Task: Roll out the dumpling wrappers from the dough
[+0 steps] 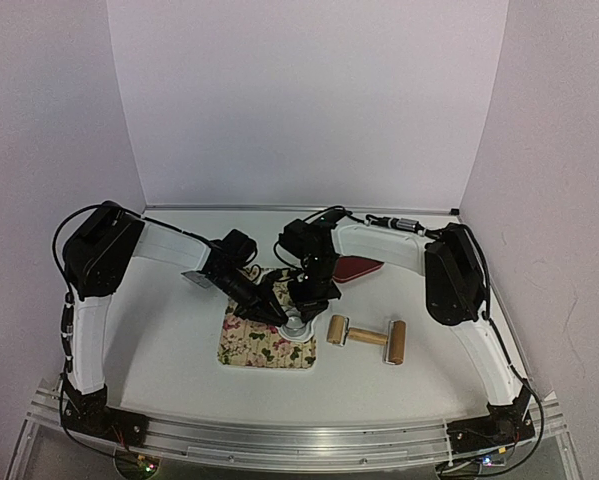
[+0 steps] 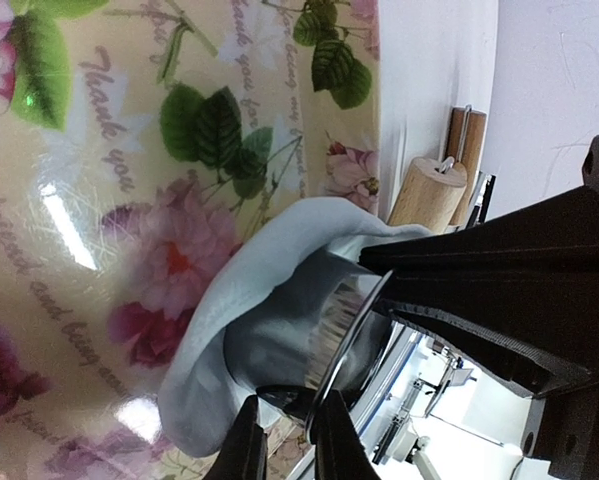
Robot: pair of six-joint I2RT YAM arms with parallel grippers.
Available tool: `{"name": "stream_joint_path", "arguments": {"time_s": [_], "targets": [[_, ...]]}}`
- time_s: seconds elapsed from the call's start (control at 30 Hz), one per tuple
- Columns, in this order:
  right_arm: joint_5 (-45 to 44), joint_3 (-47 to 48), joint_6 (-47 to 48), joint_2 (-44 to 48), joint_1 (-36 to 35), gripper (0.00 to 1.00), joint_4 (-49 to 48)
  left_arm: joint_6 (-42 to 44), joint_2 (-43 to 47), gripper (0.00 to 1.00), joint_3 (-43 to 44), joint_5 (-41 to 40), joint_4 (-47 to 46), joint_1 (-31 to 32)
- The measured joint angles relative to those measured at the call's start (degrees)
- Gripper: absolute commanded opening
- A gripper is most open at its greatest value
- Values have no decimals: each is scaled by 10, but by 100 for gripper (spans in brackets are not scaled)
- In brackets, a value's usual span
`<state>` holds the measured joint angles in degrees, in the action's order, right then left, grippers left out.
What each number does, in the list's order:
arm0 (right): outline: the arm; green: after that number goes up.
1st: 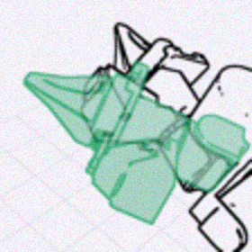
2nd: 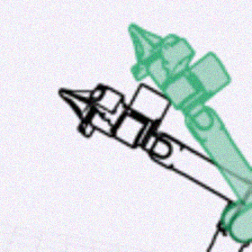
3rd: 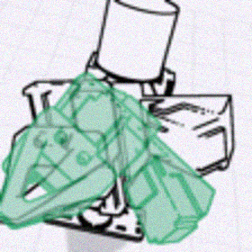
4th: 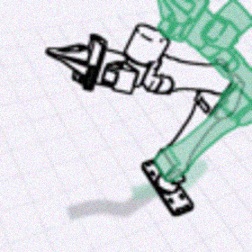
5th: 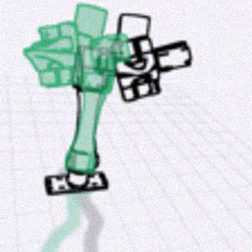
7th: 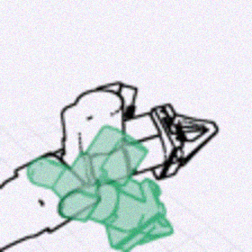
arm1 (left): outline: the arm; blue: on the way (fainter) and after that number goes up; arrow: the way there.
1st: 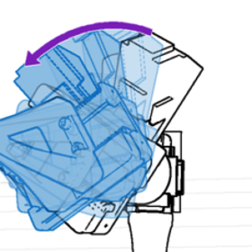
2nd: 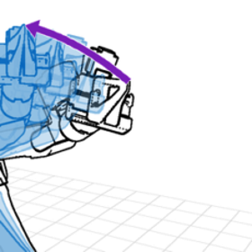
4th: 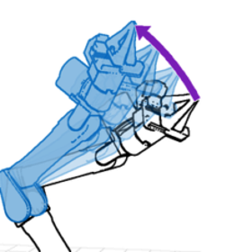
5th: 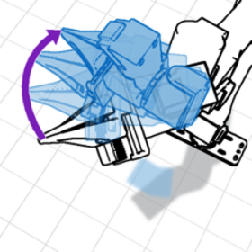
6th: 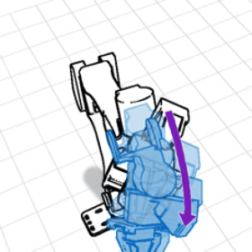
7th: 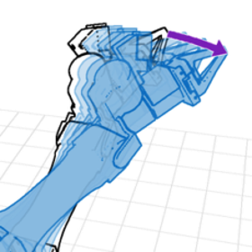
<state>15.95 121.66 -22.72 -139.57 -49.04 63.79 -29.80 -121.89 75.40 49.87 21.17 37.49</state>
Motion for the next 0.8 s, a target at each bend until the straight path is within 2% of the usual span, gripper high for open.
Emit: {"name": "stream_joint_path", "arguments": {"time_s": [0.13,0.6,0.8], "targets": [[-4,16,7,-8,0,0,14,2,4,26,4,-21,0,5],[-29,41,18,-19,-6,0,35,-11,12,44,44,-101,50,24],[-33,53,24,-25,-10,0,35,-18,37,47,29,-146,55,24]]}}
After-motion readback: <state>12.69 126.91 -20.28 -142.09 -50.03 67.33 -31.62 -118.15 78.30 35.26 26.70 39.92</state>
